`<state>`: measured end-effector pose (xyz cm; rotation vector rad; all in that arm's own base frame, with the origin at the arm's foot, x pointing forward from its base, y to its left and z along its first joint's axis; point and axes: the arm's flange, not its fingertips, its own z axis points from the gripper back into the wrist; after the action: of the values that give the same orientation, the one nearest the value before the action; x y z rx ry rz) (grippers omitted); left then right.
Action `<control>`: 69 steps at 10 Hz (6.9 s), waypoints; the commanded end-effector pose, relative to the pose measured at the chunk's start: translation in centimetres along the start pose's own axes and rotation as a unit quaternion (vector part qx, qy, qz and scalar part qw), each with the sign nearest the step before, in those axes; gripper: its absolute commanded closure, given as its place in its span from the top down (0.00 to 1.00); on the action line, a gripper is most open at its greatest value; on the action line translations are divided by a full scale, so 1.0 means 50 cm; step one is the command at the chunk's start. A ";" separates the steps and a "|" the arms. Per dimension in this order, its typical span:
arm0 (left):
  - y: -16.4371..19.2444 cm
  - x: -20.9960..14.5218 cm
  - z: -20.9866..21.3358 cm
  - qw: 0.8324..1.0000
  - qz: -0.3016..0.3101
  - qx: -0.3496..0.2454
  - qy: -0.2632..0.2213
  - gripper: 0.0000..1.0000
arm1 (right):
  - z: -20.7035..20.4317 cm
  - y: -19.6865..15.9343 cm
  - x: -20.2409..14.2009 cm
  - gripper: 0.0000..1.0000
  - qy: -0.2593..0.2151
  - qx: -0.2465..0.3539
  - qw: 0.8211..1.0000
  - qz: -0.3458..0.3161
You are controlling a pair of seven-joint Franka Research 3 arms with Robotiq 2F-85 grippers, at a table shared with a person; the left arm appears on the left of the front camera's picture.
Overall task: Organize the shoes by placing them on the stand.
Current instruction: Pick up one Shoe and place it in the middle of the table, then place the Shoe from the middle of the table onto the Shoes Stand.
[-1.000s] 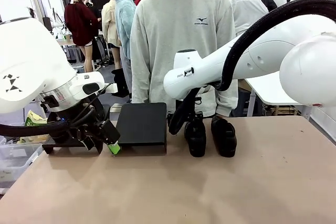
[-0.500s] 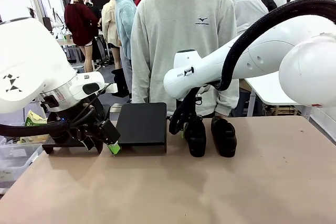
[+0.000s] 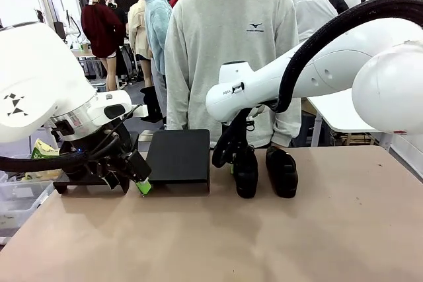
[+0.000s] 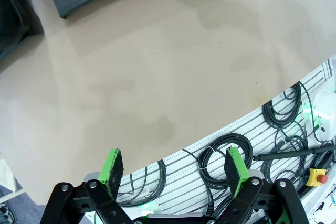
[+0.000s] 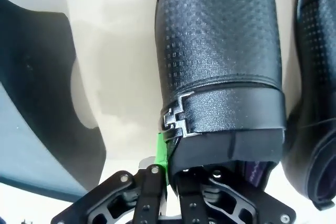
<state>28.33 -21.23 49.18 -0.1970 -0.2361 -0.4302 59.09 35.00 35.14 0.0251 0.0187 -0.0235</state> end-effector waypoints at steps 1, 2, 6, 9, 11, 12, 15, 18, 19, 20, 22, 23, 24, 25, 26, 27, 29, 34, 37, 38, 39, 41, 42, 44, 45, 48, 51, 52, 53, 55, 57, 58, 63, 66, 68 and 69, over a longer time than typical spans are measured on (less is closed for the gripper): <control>0.001 -0.003 -0.002 1.000 -0.001 -0.007 0.002 1.00 | 0.057 0.024 -0.066 0.00 -0.009 -0.005 0.999 -0.032; 0.001 -0.003 -0.002 1.000 -0.001 -0.007 0.002 1.00 | 0.085 0.053 -0.117 0.00 -0.028 -0.023 0.999 -0.036; 0.001 -0.003 -0.002 1.000 -0.001 -0.007 0.002 1.00 | 0.107 0.135 -0.305 0.00 -0.013 -0.093 0.995 -0.040; 0.001 -0.003 -0.002 1.000 -0.001 -0.007 0.002 1.00 | 0.120 0.134 -0.225 0.00 -0.030 -0.039 0.998 -0.033; 0.001 -0.003 -0.002 1.000 -0.001 -0.007 0.002 1.00 | 0.116 0.135 -0.244 0.00 -0.023 -0.052 0.998 -0.040; 0.001 -0.003 -0.002 1.000 -0.001 -0.007 0.002 1.00 | 0.103 0.130 -0.274 0.00 -0.032 -0.057 0.997 -0.048; 0.001 -0.003 -0.002 1.000 -0.001 -0.007 0.002 1.00 | 0.091 0.142 -0.393 0.00 -0.037 -0.054 0.996 -0.056; 0.001 -0.003 -0.002 1.000 -0.001 -0.007 0.002 1.00 | 0.036 0.139 -0.424 0.00 -0.002 -0.049 0.998 -0.041; 0.001 -0.003 -0.002 1.000 -0.001 -0.007 0.002 1.00 | 0.001 0.132 -0.414 0.00 0.020 -0.037 0.999 -0.015; 0.001 -0.003 -0.002 1.000 -0.001 -0.007 0.002 1.00 | -0.018 0.127 -0.414 0.00 0.029 -0.027 0.999 0.006; 0.001 -0.003 -0.002 1.000 -0.001 -0.007 0.002 1.00 | -0.028 0.130 -0.425 0.00 0.039 -0.018 0.999 0.002; 0.001 -0.003 -0.002 1.000 -0.001 -0.007 0.002 1.00 | -0.030 0.132 -0.429 0.12 0.053 -0.017 0.998 0.005; 0.001 -0.003 -0.002 1.000 -0.001 -0.007 0.002 1.00 | -0.026 0.130 -0.430 0.31 0.058 -0.014 0.998 0.007; 0.001 -0.003 -0.002 1.000 -0.001 -0.007 0.002 1.00 | -0.022 0.129 -0.430 0.50 0.059 -0.009 0.998 0.008; 0.001 -0.003 -0.002 1.000 -0.001 -0.007 0.002 1.00 | -0.019 0.130 -0.430 0.68 0.058 -0.005 0.998 0.015; 0.001 -0.003 -0.002 1.000 -0.001 -0.007 0.002 1.00 | -0.013 0.131 -0.432 0.87 0.055 -0.005 0.998 0.016; 0.001 -0.003 -0.002 1.000 -0.001 -0.007 0.002 1.00 | 0.001 0.133 -0.432 1.00 0.045 -0.002 0.999 0.011; 0.001 -0.003 -0.002 1.000 -0.001 -0.007 0.002 1.00 | 0.013 0.141 -0.438 1.00 0.029 0.004 1.000 0.010; 0.001 -0.003 -0.002 1.000 -0.001 -0.007 0.002 1.00 | 0.018 0.148 -0.428 1.00 0.032 -0.005 0.999 0.013; 0.001 -0.003 -0.002 1.000 -0.001 -0.007 0.002 1.00 | 0.018 0.148 -0.428 1.00 0.032 -0.005 0.999 0.013; 0.001 -0.003 -0.002 1.000 -0.001 -0.007 0.002 1.00 | 0.018 0.148 -0.428 1.00 0.032 -0.005 0.999 0.013; 0.001 -0.003 -0.002 1.000 -0.001 -0.007 0.002 1.00 | 0.015 0.150 -0.426 1.00 0.033 -0.002 0.999 0.013; 0.001 -0.003 -0.002 1.000 -0.001 -0.007 0.002 1.00 | 0.073 0.151 -0.449 1.00 0.006 -0.022 0.999 0.030; 0.001 -0.003 -0.002 1.000 -0.001 -0.007 0.002 1.00 | 0.160 0.129 -0.494 1.00 -0.044 -0.041 0.997 0.044; 0.001 -0.003 -0.002 1.000 -0.001 -0.007 0.002 1.00 | 0.184 0.098 -0.501 1.00 -0.044 -0.051 0.997 0.042; 0.001 -0.003 -0.002 1.000 -0.001 -0.007 0.002 1.00 | 0.194 -0.060 -0.510 1.00 0.027 -0.102 0.994 0.020; -0.054 0.020 -0.047 1.000 0.014 -0.010 0.009 1.00 | 0.168 -0.203 -0.524 1.00 0.050 -0.106 0.992 -0.046; -0.087 0.029 -0.075 1.000 0.017 -0.018 0.016 1.00 | 0.155 -0.256 -0.536 1.00 0.058 -0.093 0.993 -0.045; -0.109 0.044 -0.107 0.999 0.026 -0.027 0.019 1.00 | 0.144 -0.302 -0.549 1.00 0.055 -0.070 0.995 -0.053; -0.142 0.081 -0.161 0.998 0.051 -0.019 0.008 1.00 | 0.152 -0.262 -0.521 1.00 0.059 -0.107 0.991 -0.061; -0.182 0.105 -0.200 0.997 0.083 -0.009 0.000 1.00 | 0.152 -0.262 -0.521 1.00 0.059 -0.107 0.991 -0.061; -0.198 0.119 -0.219 0.997 0.076 0.003 0.012 1.00 | 0.152 -0.262 -0.521 1.00 0.059 -0.107 0.991 -0.061; -0.237 0.166 -0.307 0.994 0.099 0.054 0.008 1.00 | 0.152 -0.262 -0.521 1.00 0.059 -0.107 0.991 -0.061; -0.253 0.182 -0.355 0.990 0.125 0.059 -0.005 1.00 | 0.152 -0.262 -0.521 1.00 0.059 -0.107 0.991 -0.061; -0.250 0.184 -0.389 0.987 0.139 0.081 0.001 1.00 | 0.152 -0.262 -0.521 1.00 0.059 -0.107 0.991 -0.061; -0.251 0.183 -0.404 0.985 0.150 0.089 0.016 1.00 | 0.152 -0.262 -0.521 1.00 0.059 -0.107 0.991 -0.061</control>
<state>34.17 -39.12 34.95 -0.0820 -0.2143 -0.1488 32.74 22.17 42.77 -0.1727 0.1355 -0.1332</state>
